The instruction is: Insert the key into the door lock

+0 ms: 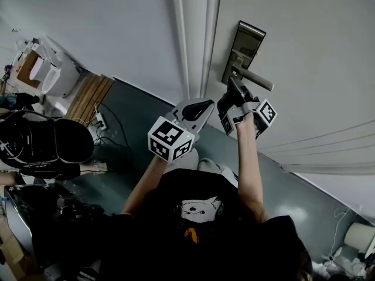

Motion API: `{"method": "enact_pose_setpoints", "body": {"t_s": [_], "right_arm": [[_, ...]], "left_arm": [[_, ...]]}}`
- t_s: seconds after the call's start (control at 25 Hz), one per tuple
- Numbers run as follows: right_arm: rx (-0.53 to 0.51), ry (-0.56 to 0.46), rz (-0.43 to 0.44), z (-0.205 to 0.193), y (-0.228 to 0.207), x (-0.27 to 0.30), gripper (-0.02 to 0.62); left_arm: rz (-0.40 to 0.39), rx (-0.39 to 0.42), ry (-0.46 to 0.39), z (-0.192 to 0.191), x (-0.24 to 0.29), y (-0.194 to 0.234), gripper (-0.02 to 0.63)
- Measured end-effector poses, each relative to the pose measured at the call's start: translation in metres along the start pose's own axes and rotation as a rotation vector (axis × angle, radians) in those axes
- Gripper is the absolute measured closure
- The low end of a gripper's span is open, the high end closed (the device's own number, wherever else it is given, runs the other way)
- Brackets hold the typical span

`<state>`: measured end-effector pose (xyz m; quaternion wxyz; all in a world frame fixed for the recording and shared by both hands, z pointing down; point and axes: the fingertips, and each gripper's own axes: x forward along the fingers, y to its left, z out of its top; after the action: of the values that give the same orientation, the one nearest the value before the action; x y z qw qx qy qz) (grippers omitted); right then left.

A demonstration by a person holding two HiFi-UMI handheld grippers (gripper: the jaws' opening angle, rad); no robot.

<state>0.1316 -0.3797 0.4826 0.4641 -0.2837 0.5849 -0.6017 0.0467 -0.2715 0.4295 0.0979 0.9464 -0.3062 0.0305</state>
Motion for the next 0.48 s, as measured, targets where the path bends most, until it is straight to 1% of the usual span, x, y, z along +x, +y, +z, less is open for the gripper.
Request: {"method": "enact_pose_setpoints", "body": {"t_s": [0.16,0.24,0.36,0.48], "right_arm": [[-0.014,-0.004,0.035,0.0017,-0.0005,0.0029,0.566],[-0.042,-0.008,0.039,0.0020,-0.0003,0.0038,0.565],[-0.099,-0.012,0.033,0.0009,0.0030,0.0018,0.568],[-0.167,-0.001,-0.005,-0.0006,0.0037,-0.0045,0.561]], "left_arm": [[0.007,0.003,0.011,0.0016,0.0008,0.0082,0.597],[0.006,0.001,0.013,0.0038,0.0023,0.0103,0.597],[-0.002,-0.005,0.013,0.0062,0.0044,0.0085,0.597],[-0.010,-0.012,0.025,0.0054,0.0081,0.0050,0.597]]}}
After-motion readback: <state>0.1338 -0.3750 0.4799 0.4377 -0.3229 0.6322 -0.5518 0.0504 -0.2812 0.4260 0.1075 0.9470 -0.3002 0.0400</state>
